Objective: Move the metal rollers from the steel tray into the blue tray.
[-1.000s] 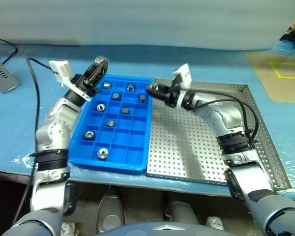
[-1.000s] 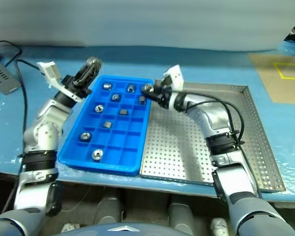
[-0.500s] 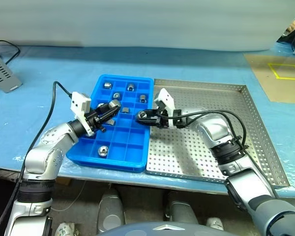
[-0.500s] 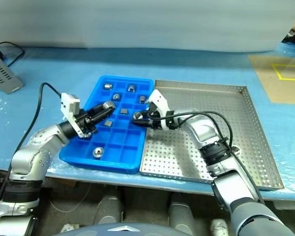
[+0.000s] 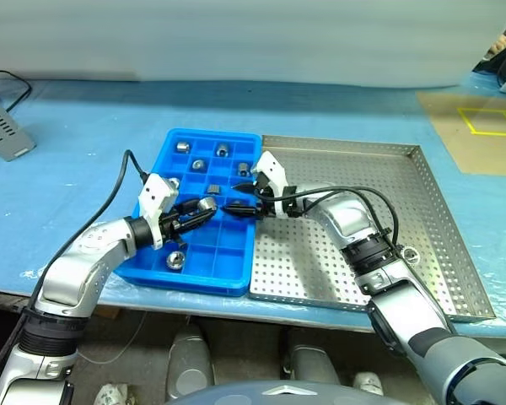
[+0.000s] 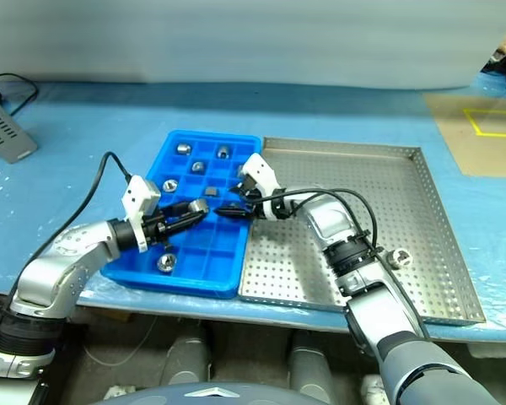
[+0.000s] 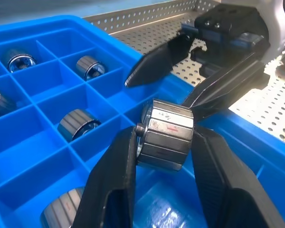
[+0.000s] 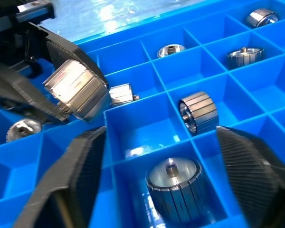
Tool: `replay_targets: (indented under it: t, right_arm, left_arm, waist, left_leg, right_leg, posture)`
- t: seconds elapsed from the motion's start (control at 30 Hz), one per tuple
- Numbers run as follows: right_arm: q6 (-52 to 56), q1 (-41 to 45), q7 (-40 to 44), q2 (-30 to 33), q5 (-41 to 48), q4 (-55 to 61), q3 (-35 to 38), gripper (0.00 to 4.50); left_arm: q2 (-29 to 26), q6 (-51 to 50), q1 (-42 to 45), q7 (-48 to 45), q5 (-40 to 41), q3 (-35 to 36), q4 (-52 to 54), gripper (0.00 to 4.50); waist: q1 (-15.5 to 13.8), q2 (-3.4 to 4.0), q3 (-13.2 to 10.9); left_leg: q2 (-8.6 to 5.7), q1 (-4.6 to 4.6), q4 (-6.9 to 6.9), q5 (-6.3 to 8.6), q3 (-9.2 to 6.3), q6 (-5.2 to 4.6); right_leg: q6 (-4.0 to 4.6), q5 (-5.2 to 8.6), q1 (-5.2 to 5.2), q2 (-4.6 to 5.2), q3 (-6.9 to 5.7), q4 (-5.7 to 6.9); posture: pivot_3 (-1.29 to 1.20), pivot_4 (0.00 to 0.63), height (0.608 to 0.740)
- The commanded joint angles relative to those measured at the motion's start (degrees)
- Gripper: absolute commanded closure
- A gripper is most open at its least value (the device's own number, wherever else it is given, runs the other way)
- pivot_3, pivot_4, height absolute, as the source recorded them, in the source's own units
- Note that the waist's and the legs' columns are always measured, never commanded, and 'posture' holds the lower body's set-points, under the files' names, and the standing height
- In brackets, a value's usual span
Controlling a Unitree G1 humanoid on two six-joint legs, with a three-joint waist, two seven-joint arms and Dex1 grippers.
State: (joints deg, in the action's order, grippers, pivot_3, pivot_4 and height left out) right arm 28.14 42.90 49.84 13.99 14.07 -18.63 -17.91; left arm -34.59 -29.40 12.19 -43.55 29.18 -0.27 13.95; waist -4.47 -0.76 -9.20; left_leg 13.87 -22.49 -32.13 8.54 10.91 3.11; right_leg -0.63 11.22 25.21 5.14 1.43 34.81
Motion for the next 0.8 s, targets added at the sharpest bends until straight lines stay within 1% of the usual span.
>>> replay_targets:
  t: [0.03, 0.1, 0.17, 0.2, 0.3, 0.37, 0.47, 0.57, 0.67, 0.8]
  right_arm:
    - [-1.28, 0.64, -1.31, -0.40, -1.11, -1.14, 2.00, 0.00]
    - [-1.76, 0.59, -1.65, -0.57, -1.32, -1.41, 2.55, 0.00]
    - [-2.01, 0.63, -2.00, -0.75, -1.19, -1.51, 3.39, 0.00]
    - [-2.02, 0.66, -2.19, -0.87, -1.02, -1.51, 3.96, 0.00]
    - [-1.61, 0.59, -3.43, -1.17, 0.39, -0.83, 7.04, 0.00]
    - [-1.25, -0.53, -3.89, 0.52, 0.85, 1.27, 9.35, 0.00]
    - [2.40, -3.12, -4.12, 4.41, 2.78, 5.95, 13.58, 0.00]
    - [6.82, -8.74, -0.74, 12.57, 3.56, 13.01, 14.95, 0.00]
    - [11.44, -15.47, 2.34, 20.51, 5.92, 20.42, 17.37, 0.00]
    - [14.35, -23.41, 2.37, 27.53, 7.30, 25.19, 22.47, 0.00]
  left_arm:
    - [-0.77, -1.91, -0.22, -1.61, 2.00, 0.83, 3.52, 1.50]
    - [-1.90, -3.80, -0.79, -2.74, 2.61, 0.27, 4.66, 0.82]
    - [-3.03, -3.71, -0.80, -3.02, 0.45, -0.81, 4.67, 0.14]
    - [-2.98, -3.23, -0.42, -2.66, -0.53, -1.04, 4.38, 0.06]
    - [-1.46, -3.68, 1.48, -2.26, 0.50, -0.57, 3.80, 0.06]
    - [1.37, -2.92, 3.74, -1.60, 1.09, -0.67, 2.40, 0.06]
    - [5.36, 0.14, 7.18, -1.49, -0.88, -2.45, -0.91, 0.06]
    - [9.25, 1.56, 10.43, -3.50, -1.70, -5.65, -4.42, 0.06]
    - [11.68, 3.63, 12.91, -6.54, -3.25, -9.05, -7.70, 0.06]
    - [14.10, 7.22, 15.80, -8.29, -5.78, -10.73, -13.03, 0.06]
  waist:
    - [-0.05, 0.00, 0.00]
    - [-0.07, 0.00, 0.00]
    - [-0.09, 0.00, 0.00]
    - [-0.09, 0.00, 0.00]
    - [-0.11, 0.00, 0.00]
    - [-0.11, 0.00, 0.00]
    - [-0.40, 0.00, 0.00]
    - [-0.41, 0.00, 0.01]
    - [0.17, 0.00, 0.01]
    - [1.69, 0.01, 0.01]
  left_leg:
    - [-0.01, 0.02, 0.00, 0.00, 0.00, 0.00]
    - [-0.03, 0.05, -0.02, 0.01, 0.00, -0.02]
    - [-0.03, 0.08, -0.01, 0.02, 0.00, -0.03]
    - [-0.02, 0.09, 0.00, 0.03, -0.01, -0.04]
    - [-0.03, 0.08, 0.00, 0.02, -0.01, -0.04]
    - [-0.05, 0.08, -0.01, 0.01, 0.00, -0.02]
    - [-0.06, 0.07, -0.01, -0.04, 0.01, 0.06]
    - [-0.10, 0.07, -0.01, -0.04, 0.07, 0.07]
    - [-0.09, 0.09, 0.00, 0.00, 0.11, 0.01]
    - [-0.07, 0.18, 0.01, 0.04, 0.18, -0.07]
  right_leg:
    - [0.00, 0.00, -0.02, 0.01, 0.00, 0.00]
    - [0.00, 0.00, -0.06, 0.02, 0.02, 0.01]
    - [0.00, 0.00, -0.07, 0.02, 0.03, 0.02]
    - [0.00, 0.00, -0.08, 0.01, 0.02, 0.02]
    - [0.00, 0.00, -0.08, 0.02, 0.03, 0.02]
    - [0.00, 0.00, -0.08, 0.01, 0.06, 0.02]
    - [0.00, 0.00, -0.10, 0.01, 0.07, -0.02]
    - [-0.02, 0.01, -0.12, 0.01, 0.15, -0.07]
    - [-0.05, 0.03, -0.12, -0.02, 0.21, -0.11]
    - [-0.09, 0.05, -0.10, -0.04, 0.29, -0.11]
  posture:
    - [0.05, 0.150, 0.740]
    - [0.05, 0.150, 0.740]
    - [0.05, 0.150, 0.740]
    - [0.05, 0.150, 0.740]
    - [0.02, 0.150, 0.740]
    - [-0.01, 0.150, 0.740]
    - [-0.07, 0.150, 0.740]
    - [-0.12, 0.150, 0.740]
    - [-0.17, 0.150, 0.740]
    - [-0.22, 0.150, 0.740]
